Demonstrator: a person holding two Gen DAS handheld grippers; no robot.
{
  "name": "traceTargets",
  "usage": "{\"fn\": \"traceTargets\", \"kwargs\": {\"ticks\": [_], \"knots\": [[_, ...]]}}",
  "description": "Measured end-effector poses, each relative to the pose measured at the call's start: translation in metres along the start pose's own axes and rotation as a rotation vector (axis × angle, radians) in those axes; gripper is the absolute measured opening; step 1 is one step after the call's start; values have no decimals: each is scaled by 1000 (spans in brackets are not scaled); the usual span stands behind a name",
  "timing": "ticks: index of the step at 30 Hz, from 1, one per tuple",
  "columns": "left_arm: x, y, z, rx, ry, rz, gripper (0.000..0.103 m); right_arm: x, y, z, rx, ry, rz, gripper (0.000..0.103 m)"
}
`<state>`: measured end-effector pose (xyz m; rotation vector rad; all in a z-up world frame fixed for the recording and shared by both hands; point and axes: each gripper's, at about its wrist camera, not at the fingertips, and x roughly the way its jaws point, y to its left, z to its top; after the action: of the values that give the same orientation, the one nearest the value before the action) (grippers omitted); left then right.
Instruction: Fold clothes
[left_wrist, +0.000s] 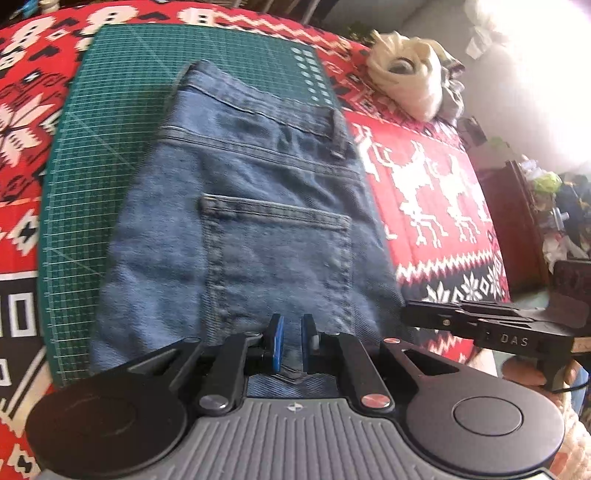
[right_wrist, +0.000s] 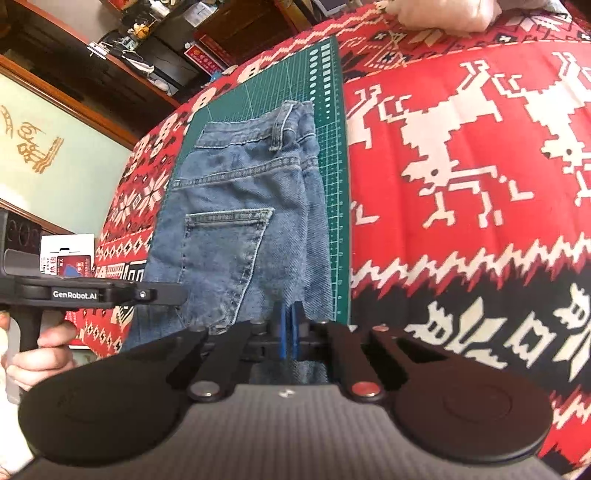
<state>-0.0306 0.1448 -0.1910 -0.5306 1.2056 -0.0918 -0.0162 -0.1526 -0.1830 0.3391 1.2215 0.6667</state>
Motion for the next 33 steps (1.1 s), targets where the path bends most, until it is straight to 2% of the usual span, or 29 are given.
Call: {"fn": "traceTargets", "kwargs": {"ticks": [1, 12, 20, 27, 30, 33], "knots": [[2, -3, 0, 6, 5, -3, 8, -1, -2, -1, 3, 1, 9, 11], [9, -23, -2, 31, 42, -16, 8, 5, -30, -11, 113, 35, 123, 24], [20, -33, -1, 34, 70, -15, 8, 3, -52, -27, 197, 27, 219, 24], [24, -36, 5, 16, 66, -12, 8, 15, -53, -4, 217, -30, 224, 22], [26, -35, 10, -10, 55, -18, 8, 25, -49, 8, 223, -25, 189, 5], [27, -38, 16, -30, 44, -36, 8, 26, -48, 12, 276, -22, 158, 3]]}}
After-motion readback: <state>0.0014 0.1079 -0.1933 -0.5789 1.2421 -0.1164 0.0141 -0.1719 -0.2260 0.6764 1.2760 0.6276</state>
